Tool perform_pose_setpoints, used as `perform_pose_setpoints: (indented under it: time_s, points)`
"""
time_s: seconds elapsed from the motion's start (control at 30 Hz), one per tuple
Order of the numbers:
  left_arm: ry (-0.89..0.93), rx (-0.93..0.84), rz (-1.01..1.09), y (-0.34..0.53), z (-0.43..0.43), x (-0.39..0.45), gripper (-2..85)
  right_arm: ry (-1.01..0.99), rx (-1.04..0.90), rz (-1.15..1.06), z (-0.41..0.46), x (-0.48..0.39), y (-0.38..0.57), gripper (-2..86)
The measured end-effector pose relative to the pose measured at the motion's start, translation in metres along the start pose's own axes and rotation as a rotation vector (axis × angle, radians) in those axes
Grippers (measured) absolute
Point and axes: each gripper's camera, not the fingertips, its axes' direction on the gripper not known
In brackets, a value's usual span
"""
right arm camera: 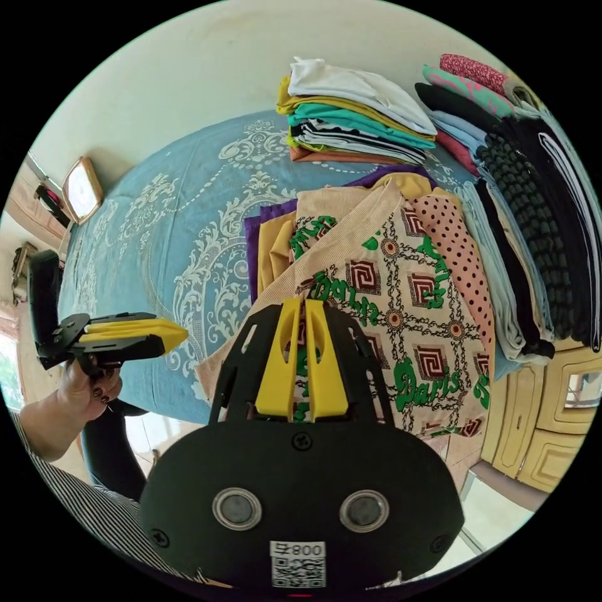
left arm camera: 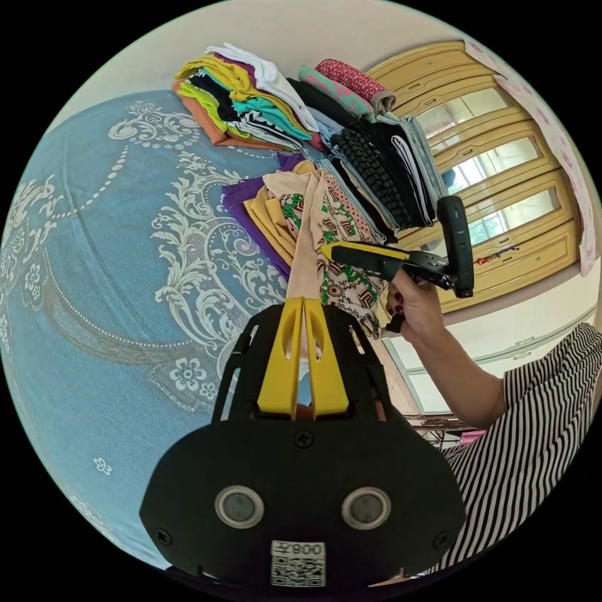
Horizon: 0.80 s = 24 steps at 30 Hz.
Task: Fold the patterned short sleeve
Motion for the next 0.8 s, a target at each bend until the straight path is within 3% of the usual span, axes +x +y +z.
perform_pose_setpoints:
  time_s: [0.33, 0.47, 0.6, 0.8]
  points:
    - [0.078, 0.037, 0.091, -0.036, 0.016, -0.013, 1.1, -0.542, 0.297, 0.153, -0.059, 0.177, 0.129, 0.6]
    - [0.235, 0.063, 0.086, -0.055, 0.025, -0.026, 3.7, -0.742, 0.373, 0.139, -0.081, 0.237, 0.185, 0.5]
    - [0.458, 0.095, -0.061, -0.057, 0.041, -0.063, 7.1, -0.825, 0.421, 0.140, -0.098, 0.283, 0.222, 0.5]
    - [0.514, 0.087, -0.171, -0.030, 0.053, -0.100, 8.9, -0.870, 0.530, 0.124, -0.130, 0.350, 0.263, 0.5]
